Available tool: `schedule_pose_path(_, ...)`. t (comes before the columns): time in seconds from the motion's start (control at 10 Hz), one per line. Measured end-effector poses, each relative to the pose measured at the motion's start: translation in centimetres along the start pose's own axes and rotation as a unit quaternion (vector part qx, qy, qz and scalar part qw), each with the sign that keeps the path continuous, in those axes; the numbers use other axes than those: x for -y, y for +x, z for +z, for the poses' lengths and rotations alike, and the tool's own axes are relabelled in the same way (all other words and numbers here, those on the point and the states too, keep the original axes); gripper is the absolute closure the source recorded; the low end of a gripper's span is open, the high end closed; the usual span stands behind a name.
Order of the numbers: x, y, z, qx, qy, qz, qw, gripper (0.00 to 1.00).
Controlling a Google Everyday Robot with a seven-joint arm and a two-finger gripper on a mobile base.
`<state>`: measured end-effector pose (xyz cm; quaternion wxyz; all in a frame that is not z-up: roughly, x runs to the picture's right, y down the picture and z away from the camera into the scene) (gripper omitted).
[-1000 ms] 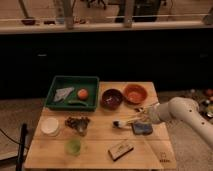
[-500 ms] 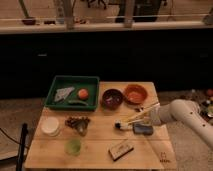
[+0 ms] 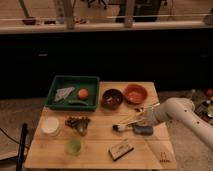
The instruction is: Place brush in table surface
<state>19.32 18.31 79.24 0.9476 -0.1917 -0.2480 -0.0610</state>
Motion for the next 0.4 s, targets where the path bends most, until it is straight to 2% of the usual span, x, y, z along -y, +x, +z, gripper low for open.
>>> schedule_pose_path(0.4, 0.8, -2.5, 1.0, 0.002, -0.02, -0.032, 0.9993, 1.0)
